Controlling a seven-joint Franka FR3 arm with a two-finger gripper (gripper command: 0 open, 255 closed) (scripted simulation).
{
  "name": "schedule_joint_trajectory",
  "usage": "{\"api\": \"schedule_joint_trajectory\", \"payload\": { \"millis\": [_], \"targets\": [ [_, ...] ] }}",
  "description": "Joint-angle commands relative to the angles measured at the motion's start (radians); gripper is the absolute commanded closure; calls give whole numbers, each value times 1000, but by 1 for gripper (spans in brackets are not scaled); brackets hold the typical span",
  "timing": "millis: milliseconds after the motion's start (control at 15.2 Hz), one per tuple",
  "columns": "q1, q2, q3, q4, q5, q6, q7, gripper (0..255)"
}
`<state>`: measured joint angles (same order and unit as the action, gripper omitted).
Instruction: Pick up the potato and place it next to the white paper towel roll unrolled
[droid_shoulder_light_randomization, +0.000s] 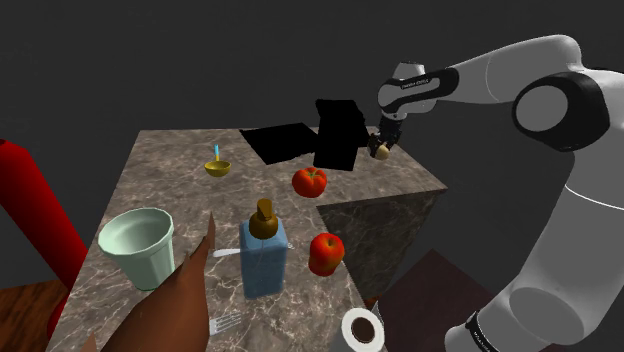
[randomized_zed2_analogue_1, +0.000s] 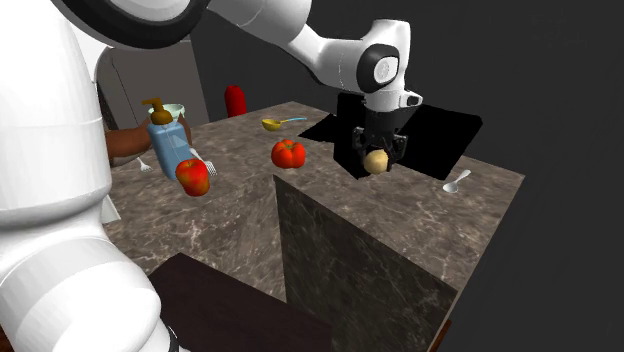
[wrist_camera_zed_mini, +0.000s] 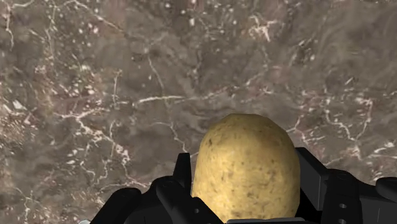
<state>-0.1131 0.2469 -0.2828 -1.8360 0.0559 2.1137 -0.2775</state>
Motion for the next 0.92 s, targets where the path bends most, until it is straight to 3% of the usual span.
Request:
{"api": "schedule_joint_trajectory", "payload": {
  "millis": [0, 858],
  "targets": [
    [1, -11, -1, 12, -4, -24, 2, 255],
    [3, -53, -5, 134, -19, -186, 10, 255]
  ]
}}
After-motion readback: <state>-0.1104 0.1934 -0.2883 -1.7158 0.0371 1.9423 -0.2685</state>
